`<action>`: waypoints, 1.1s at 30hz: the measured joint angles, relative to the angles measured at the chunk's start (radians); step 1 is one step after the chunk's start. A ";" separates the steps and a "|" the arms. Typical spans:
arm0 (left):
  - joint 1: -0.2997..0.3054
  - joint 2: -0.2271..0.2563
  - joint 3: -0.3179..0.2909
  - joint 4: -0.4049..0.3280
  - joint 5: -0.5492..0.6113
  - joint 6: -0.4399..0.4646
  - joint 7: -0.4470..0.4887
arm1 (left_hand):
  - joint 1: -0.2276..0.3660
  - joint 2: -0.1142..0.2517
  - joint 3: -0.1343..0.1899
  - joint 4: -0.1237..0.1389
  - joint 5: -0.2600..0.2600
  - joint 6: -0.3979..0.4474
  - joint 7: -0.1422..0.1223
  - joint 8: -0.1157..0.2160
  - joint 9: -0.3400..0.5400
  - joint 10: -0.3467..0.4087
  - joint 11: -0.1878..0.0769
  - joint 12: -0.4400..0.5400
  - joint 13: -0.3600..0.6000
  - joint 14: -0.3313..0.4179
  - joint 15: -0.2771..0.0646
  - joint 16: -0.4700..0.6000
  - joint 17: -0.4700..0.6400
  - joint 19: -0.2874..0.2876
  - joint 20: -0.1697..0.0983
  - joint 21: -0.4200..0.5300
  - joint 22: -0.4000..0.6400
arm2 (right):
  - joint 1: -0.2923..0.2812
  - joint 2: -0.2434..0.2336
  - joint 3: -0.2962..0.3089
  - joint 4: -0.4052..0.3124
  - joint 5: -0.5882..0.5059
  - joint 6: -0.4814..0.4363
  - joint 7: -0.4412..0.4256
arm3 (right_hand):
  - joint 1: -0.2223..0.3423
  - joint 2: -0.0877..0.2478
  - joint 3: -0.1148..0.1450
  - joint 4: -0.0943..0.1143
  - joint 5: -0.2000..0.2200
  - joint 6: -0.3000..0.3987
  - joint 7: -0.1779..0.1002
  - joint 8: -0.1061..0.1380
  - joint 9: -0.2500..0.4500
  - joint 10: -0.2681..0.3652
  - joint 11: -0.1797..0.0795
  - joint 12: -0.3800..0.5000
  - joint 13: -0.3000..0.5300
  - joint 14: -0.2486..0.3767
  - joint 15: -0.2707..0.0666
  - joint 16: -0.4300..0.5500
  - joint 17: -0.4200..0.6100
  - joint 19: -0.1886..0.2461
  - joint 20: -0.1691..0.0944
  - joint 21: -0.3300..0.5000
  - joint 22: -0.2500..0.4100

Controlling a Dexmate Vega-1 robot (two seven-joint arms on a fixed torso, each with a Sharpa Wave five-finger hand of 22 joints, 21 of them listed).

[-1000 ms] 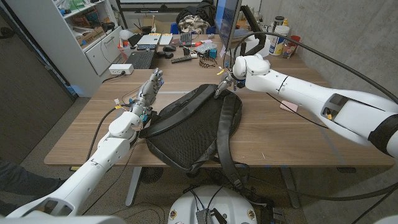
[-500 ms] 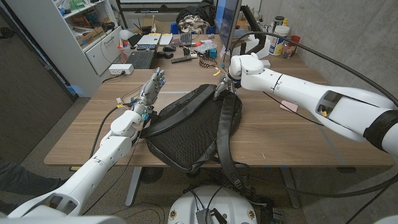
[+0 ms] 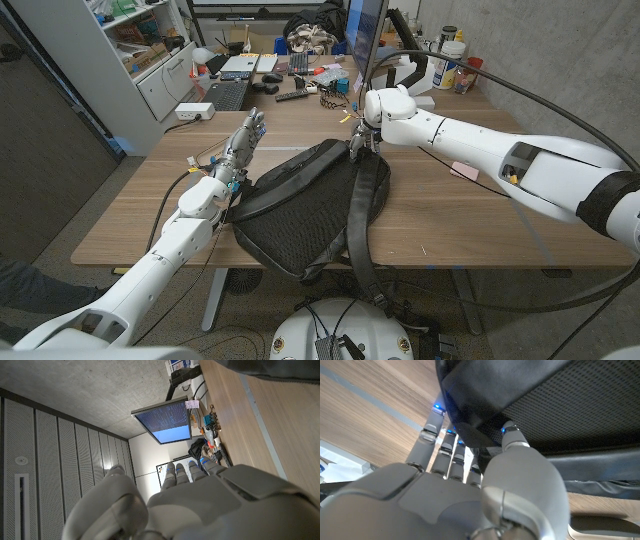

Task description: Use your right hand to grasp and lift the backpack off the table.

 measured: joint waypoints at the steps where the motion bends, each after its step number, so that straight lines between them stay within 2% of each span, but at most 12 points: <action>1: 0.000 0.000 -0.001 -0.002 -0.001 0.000 0.002 | 0.000 0.000 0.000 0.000 0.000 0.000 0.000 0.000 0.000 0.003 0.003 0.000 0.000 0.000 0.000 0.000 0.000 0.000 0.000 0.000 0.000 | -0.002 0.000 0.000 -0.003 -0.004 -0.001 -0.007 | 0.022 0.004 -0.005 0.004 -0.003 0.017 -0.006 0.019 0.022 0.013 -0.013 0.025 0.029 0.023 -0.019 0.023 0.025 0.010 -0.021 0.008 0.004; 4: 0.001 0.000 -0.002 -0.007 -0.001 0.001 0.005 | 0.000 0.000 -0.002 -0.002 0.000 0.000 0.000 0.000 0.000 0.005 0.005 0.000 0.000 0.000 0.000 0.000 0.000 0.000 0.000 0.000 0.000 | -0.007 -0.002 -0.001 -0.011 -0.013 -0.003 -0.029 | 0.105 0.010 -0.042 0.006 -0.007 0.060 -0.023 0.090 0.117 0.058 -0.060 0.135 0.156 0.072 -0.037 0.134 0.163 0.028 -0.078 0.045 0.032; 8: 0.005 0.001 -0.004 -0.014 -0.002 0.006 0.010 | 0.000 0.000 -0.004 -0.004 0.000 0.000 0.000 0.000 0.000 0.011 0.000 0.000 0.000 0.000 0.000 0.000 0.000 0.000 0.000 -0.004 0.000 | -0.027 -0.014 0.003 -0.036 -0.024 -0.004 -0.071 | 0.216 0.021 -0.095 0.011 -0.007 0.117 -0.035 0.191 0.259 0.090 -0.124 0.307 0.369 0.087 -0.044 0.309 0.406 0.030 -0.134 0.132 0.101; 11: 0.006 0.003 -0.006 -0.017 -0.003 0.009 0.013 | 0.000 0.000 -0.004 -0.004 0.000 0.000 0.000 0.000 0.000 0.011 0.000 0.000 0.000 0.000 0.000 0.000 0.000 0.000 0.000 -0.004 0.000 | -0.045 -0.022 0.013 -0.057 -0.033 -0.004 -0.110 | 0.276 0.032 -0.121 0.018 -0.012 0.170 -0.049 0.287 0.381 0.112 -0.170 0.434 0.556 0.097 -0.044 0.435 0.593 0.032 -0.145 0.221 0.161; 14: 0.007 0.004 -0.007 -0.019 -0.004 0.012 0.014 | 0.000 0.000 -0.004 -0.004 0.000 0.000 0.000 0.000 0.000 0.011 0.000 0.000 0.005 0.000 0.000 0.000 0.000 0.000 0.000 -0.004 0.000 | -0.063 -0.031 0.026 -0.074 -0.036 -0.001 -0.139 | 0.310 0.048 -0.141 0.030 -0.019 0.202 -0.063 0.427 0.578 0.145 -0.201 0.584 0.769 0.114 -0.049 0.537 0.764 0.026 -0.150 0.354 0.241; 16: 0.007 0.005 -0.007 -0.020 -0.005 0.013 0.014 | 0.000 0.000 -0.004 -0.004 0.000 0.000 0.000 0.000 0.000 0.011 0.000 0.000 0.005 0.000 0.000 0.000 0.000 0.000 0.000 -0.004 0.000 | -0.072 -0.035 0.032 -0.081 -0.039 0.003 -0.159 | 0.331 0.053 -0.148 0.029 -0.022 0.206 -0.067 0.475 0.649 0.158 -0.204 0.640 0.818 0.128 -0.050 0.573 0.818 0.026 -0.150 0.409 0.270; 19: 0.007 0.006 -0.008 -0.021 -0.007 0.016 0.014 | 0.000 0.000 -0.004 -0.004 0.000 0.000 0.000 0.000 0.000 0.011 0.000 0.000 0.005 0.000 0.000 0.000 0.000 0.000 0.000 -0.004 0.000 | -0.094 -0.044 0.050 -0.099 -0.043 0.009 -0.198 | 0.336 0.053 -0.148 0.029 -0.022 0.206 -0.067 0.497 0.684 0.171 -0.206 0.679 0.833 0.149 -0.056 0.605 0.855 0.031 -0.146 0.450 0.289; 21: 0.007 0.007 -0.008 -0.021 -0.007 0.016 0.014 | 0.000 0.000 -0.004 -0.004 0.000 0.000 0.000 0.000 0.000 0.011 0.000 0.000 0.005 0.000 0.000 0.000 0.000 0.000 0.000 -0.004 0.000 | -0.094 -0.044 0.050 -0.099 -0.045 0.011 -0.218 | 0.336 0.053 -0.148 0.029 -0.022 0.211 -0.072 0.498 0.690 0.180 -0.205 0.705 0.833 0.172 -0.059 0.629 0.880 0.049 -0.151 0.479 0.303; 27: 0.005 0.009 -0.008 -0.021 -0.009 0.022 0.013 | 0.003 0.003 -0.004 -0.004 0.000 0.000 0.000 0.000 0.000 0.011 0.000 0.000 0.005 0.000 0.000 0.000 0.000 0.000 0.000 -0.004 0.000 | -0.138 -0.060 0.088 -0.137 -0.053 0.012 -0.281 | 0.350 0.040 -0.148 0.029 -0.021 0.216 -0.077 0.506 0.690 0.185 -0.200 0.802 0.834 0.226 -0.077 0.707 0.930 0.065 -0.155 0.573 0.334; 31: 0.003 0.009 -0.008 -0.020 -0.009 0.023 0.013 | 0.004 0.004 -0.008 0.000 0.000 0.000 0.000 0.000 0.000 0.011 0.000 0.000 0.005 0.000 0.000 0.000 0.000 0.000 0.000 -0.004 0.000 | -0.145 -0.063 0.095 -0.144 -0.060 0.003 -0.311 | 0.350 0.040 -0.147 0.028 -0.012 0.216 -0.077 0.509 0.705 0.187 -0.201 0.909 0.843 0.238 -0.082 0.734 0.934 0.068 -0.159 0.613 0.344; 33: 0.001 0.009 -0.008 -0.019 -0.009 0.025 0.012 | 0.004 0.004 -0.008 0.000 0.000 0.000 0.000 0.000 0.000 0.011 0.000 0.000 0.005 0.000 0.000 0.000 0.000 0.000 0.000 -0.004 0.000 | -0.162 -0.074 0.113 -0.169 -0.062 -0.003 -0.321 | 0.355 0.035 -0.144 0.025 -0.009 0.216 -0.077 0.515 0.708 0.190 -0.205 0.932 0.844 0.240 -0.083 0.738 0.932 0.068 -0.159 0.625 0.345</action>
